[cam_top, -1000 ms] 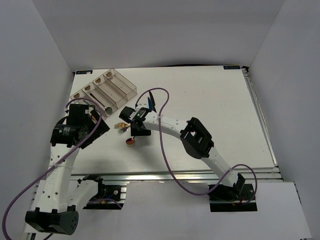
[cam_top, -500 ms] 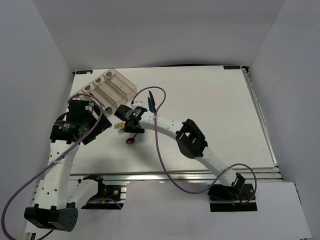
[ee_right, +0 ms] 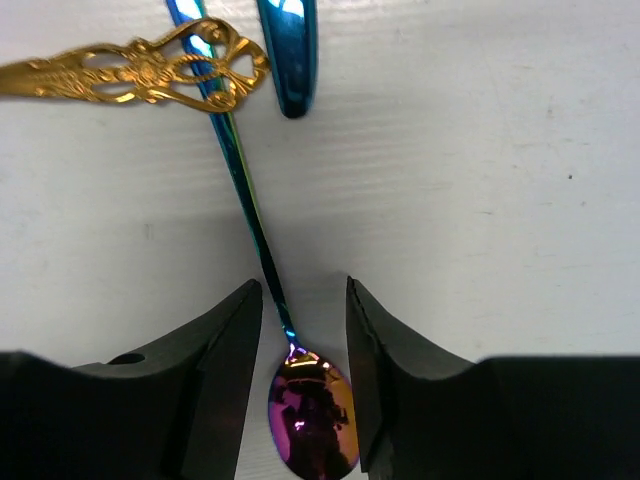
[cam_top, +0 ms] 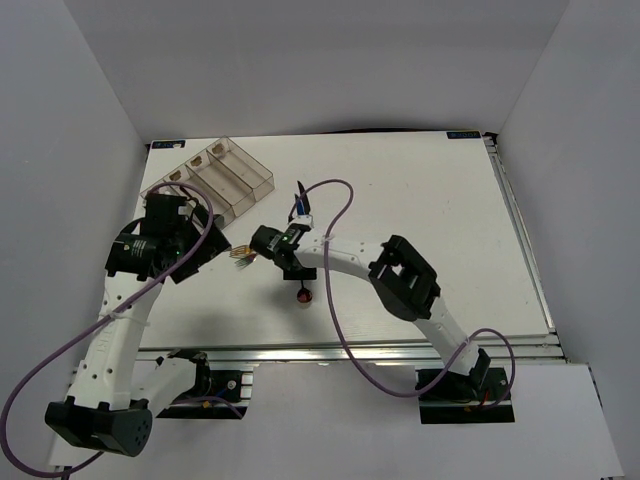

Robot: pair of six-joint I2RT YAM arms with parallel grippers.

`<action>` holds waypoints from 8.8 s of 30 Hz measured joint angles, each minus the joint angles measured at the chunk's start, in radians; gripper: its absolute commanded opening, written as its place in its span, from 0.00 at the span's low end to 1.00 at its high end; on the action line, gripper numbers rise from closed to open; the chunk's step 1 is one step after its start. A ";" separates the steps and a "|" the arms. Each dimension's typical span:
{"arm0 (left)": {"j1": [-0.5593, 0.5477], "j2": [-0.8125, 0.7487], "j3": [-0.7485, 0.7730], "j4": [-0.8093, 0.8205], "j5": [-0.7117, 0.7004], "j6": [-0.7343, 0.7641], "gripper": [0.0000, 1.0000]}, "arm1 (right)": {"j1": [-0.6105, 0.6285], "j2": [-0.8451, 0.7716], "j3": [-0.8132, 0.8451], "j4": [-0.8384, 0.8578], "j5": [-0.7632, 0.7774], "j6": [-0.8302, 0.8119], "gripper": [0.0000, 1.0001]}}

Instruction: Sort the eating utensils into containers

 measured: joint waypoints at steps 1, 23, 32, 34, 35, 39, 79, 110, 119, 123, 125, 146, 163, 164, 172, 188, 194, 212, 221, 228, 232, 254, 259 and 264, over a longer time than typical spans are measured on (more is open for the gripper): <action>-0.001 0.000 0.000 0.001 0.000 0.000 0.98 | -0.001 -0.023 -0.049 0.029 -0.002 -0.008 0.45; -0.005 -0.032 0.016 -0.032 -0.013 0.001 0.98 | -0.074 -0.171 -0.350 0.552 -0.322 -0.579 0.22; -0.005 -0.055 0.024 -0.048 -0.031 -0.012 0.98 | -0.080 -0.228 -0.453 0.612 -0.328 -0.558 0.00; -0.005 -0.067 0.019 -0.048 -0.031 -0.017 0.98 | -0.074 -0.247 -0.481 0.618 -0.315 -0.556 0.00; -0.005 -0.072 0.016 -0.047 -0.031 -0.019 0.98 | -0.070 -0.259 -0.500 0.622 -0.307 -0.555 0.00; -0.005 -0.078 0.005 -0.048 -0.032 -0.025 0.98 | -0.064 -0.316 -0.578 0.627 -0.298 -0.552 0.00; -0.005 -0.135 -0.082 0.038 0.044 -0.088 0.98 | -0.070 -0.419 -0.634 0.246 -0.359 -0.620 0.00; -0.371 0.028 -0.463 0.812 0.192 -0.473 0.98 | -0.162 -0.594 -0.604 0.136 -0.465 -0.623 0.00; -0.505 0.239 -0.459 1.007 0.124 -0.554 0.98 | -0.162 -0.676 -0.517 0.134 -0.558 -0.619 0.00; -0.510 0.294 -0.437 1.056 0.106 -0.563 0.89 | -0.162 -0.698 -0.514 0.134 -0.605 -0.615 0.00; -0.510 0.307 -0.435 1.081 0.101 -0.568 0.72 | -0.162 -0.710 -0.514 0.135 -0.626 -0.612 0.00; -0.079 0.376 -0.089 0.764 0.124 -0.364 0.00 | -0.294 -0.812 -0.480 0.123 -0.579 -0.567 0.89; 0.347 1.181 0.861 0.230 -0.030 0.097 0.00 | -0.335 -0.963 -0.528 0.013 -0.591 -0.623 0.89; 0.351 1.188 0.861 0.219 -0.029 0.100 0.00 | -0.335 -0.964 -0.528 0.008 -0.591 -0.624 0.89; 0.373 1.213 0.922 0.204 -0.007 0.106 0.00 | -0.335 -0.959 -0.528 -0.008 -0.602 -0.631 0.89; 0.404 1.325 0.989 0.245 0.022 0.068 0.71 | -0.335 -0.841 -0.472 -0.029 -0.625 -0.631 0.89; 0.404 1.315 0.995 0.268 0.039 0.064 0.80 | -0.335 -0.762 -0.439 -0.021 -0.635 -0.637 0.89; 0.229 0.195 0.107 0.203 -0.179 0.019 0.98 | -0.174 -0.143 0.043 0.199 -0.619 -0.943 0.80; 0.220 0.045 -0.114 0.120 -0.205 0.002 0.98 | -0.154 0.052 0.178 0.261 -0.582 -1.054 0.78; 0.171 0.009 -0.121 0.075 -0.207 0.000 0.98 | -0.151 0.092 0.171 0.336 -0.532 -1.127 0.73; 0.145 -0.003 -0.121 0.064 -0.208 0.000 0.98 | -0.150 0.090 0.114 0.398 -0.527 -1.152 0.64; 0.113 -0.055 -0.182 0.153 -0.011 -0.016 0.98 | -0.072 -0.121 -0.204 0.515 -0.637 -1.120 0.00; 0.105 -0.108 -0.335 0.365 0.240 -0.095 0.98 | -0.074 -0.251 -0.208 0.513 -0.703 -0.955 0.00; 0.085 -0.109 -0.389 0.520 0.372 -0.169 0.94 | -0.080 -0.397 -0.219 0.555 -0.767 -0.850 0.00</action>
